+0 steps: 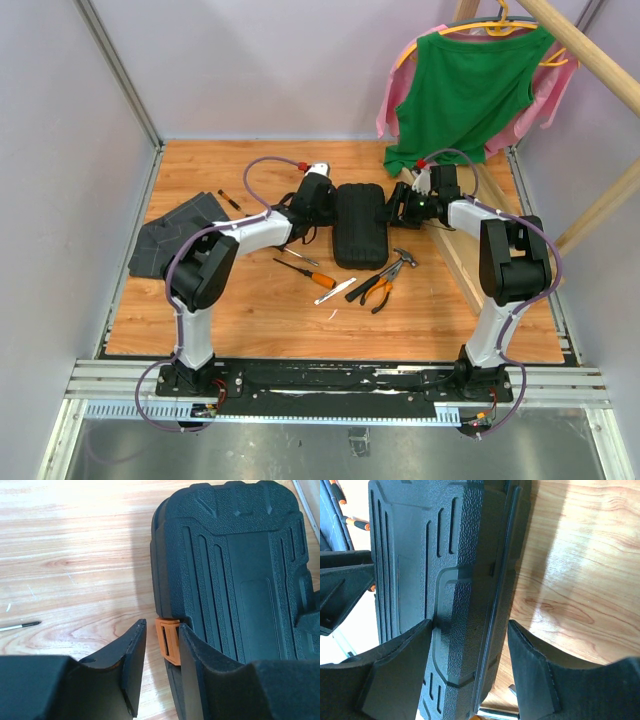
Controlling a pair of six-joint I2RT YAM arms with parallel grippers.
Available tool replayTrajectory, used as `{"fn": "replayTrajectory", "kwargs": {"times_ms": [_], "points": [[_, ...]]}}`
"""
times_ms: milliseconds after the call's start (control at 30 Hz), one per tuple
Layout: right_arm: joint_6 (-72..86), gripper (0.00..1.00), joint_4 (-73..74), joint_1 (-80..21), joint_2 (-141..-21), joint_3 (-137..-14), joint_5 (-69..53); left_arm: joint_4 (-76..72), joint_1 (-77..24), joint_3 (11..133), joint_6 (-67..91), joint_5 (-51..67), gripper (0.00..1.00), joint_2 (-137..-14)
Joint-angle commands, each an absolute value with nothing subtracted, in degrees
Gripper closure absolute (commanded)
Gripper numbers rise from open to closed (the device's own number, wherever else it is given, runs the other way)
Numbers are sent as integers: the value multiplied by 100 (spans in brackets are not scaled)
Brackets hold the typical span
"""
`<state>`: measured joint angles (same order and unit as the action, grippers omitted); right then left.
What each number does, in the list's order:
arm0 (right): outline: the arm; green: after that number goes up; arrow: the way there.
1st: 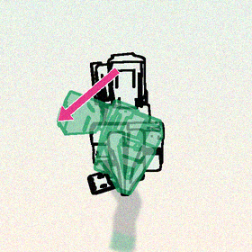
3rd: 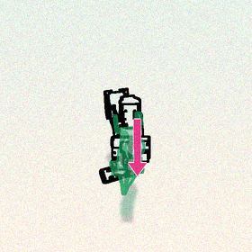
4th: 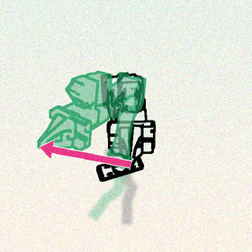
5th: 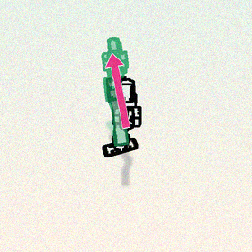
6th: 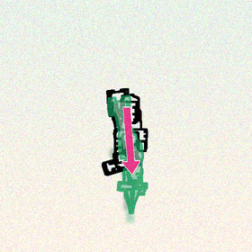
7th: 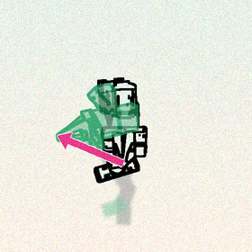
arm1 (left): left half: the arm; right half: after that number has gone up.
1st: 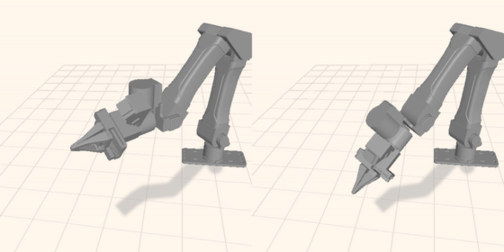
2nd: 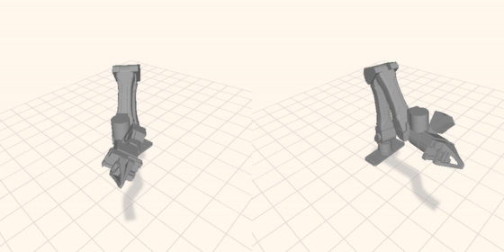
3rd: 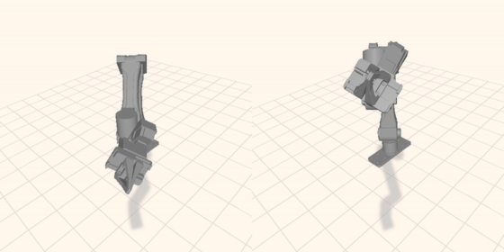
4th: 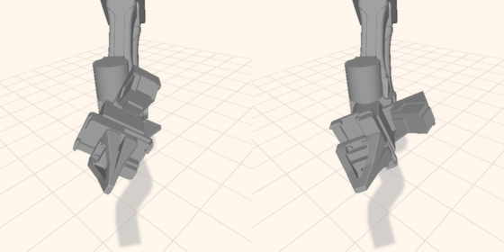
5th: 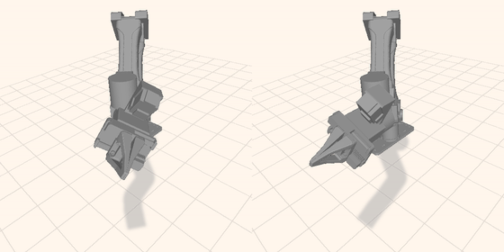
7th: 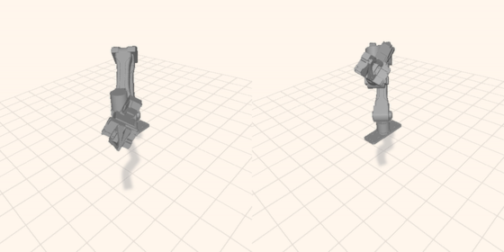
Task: Sort the tools into containers
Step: Open the storage box at the center of the board.
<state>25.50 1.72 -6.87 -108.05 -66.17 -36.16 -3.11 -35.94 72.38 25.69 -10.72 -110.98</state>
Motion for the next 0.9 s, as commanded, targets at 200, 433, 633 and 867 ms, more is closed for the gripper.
{"fn": "replayTrajectory", "kwargs": {"times_ms": [200,433,633,867], "points": [[2137,39,844,-803,-11228,-6538,-2654,688,-3840,7709,2086,-2202,74,-11373],[2127,39,876,-815,-11236,-6562,-2620,1175,-3878,8002,1886,-2690,79,-11521],[2119,39,904,-822,-11238,-6573,-2604,1424,-3881,8134,1829,-2941,80,-11600],[2101,39,927,-826,-11229,-6571,-2584,1563,-3876,8219,1769,-3204,80,-11606]]}}
